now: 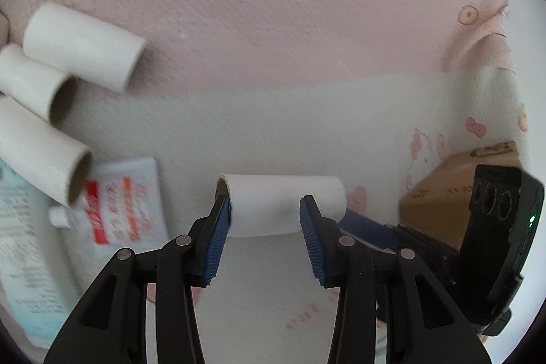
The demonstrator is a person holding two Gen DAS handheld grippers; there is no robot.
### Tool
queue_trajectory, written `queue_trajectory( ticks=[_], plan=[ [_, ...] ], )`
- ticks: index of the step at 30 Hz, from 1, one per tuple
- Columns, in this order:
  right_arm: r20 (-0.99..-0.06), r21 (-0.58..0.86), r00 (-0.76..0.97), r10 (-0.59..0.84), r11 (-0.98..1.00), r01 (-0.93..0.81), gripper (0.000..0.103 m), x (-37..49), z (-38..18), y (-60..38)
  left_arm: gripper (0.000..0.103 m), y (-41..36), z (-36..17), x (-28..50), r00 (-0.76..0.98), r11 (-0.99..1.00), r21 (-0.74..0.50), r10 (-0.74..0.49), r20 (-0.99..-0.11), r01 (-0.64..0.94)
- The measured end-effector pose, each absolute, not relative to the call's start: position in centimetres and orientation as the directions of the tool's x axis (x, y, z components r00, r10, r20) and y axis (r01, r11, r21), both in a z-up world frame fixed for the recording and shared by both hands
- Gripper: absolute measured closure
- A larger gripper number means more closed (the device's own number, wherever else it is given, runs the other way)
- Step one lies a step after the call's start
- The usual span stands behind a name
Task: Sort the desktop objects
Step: 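Position the left gripper around a lying white paper tube, then close the left gripper on the white tube and lift it upright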
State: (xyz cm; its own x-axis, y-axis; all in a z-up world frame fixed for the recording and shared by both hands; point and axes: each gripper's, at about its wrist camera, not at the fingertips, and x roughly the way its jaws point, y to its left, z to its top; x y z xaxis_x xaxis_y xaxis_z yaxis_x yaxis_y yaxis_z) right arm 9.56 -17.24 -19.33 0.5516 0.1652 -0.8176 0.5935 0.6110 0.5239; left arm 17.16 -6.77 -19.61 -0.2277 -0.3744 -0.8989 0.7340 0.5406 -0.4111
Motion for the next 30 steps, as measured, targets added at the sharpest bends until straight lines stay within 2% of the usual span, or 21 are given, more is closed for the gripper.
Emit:
queue_trajectory(
  ticks=[8,15,21,30],
  plan=[
    [-0.857,0.475,0.482,0.183,0.645,0.599,0.061,5.2,-18.9,-14.7,0.058,-5.6,-20.8,13.4,-0.287,0.497,-0.451,-0.372,-0.882,0.741],
    [-0.903,0.385,0.406,0.139,0.681,0.624,0.061,2.6,-18.8,-12.7,0.058,-4.5,-20.9,10.5,-0.286,0.46,-0.423,-0.337,-0.897,0.781],
    [-0.885,0.434,0.44,0.152,0.61,0.663,0.061,0.7,-19.2,-12.0,0.058,-3.4,-20.9,9.5,-0.298,0.452,-0.422,-0.322,-0.899,0.786],
    [-0.887,0.429,0.433,0.159,0.631,0.647,0.061,-0.8,-17.6,-11.8,0.058,-2.4,-20.4,8.4,-0.269,0.451,-0.386,-0.302,-0.915,0.805]
  ],
)
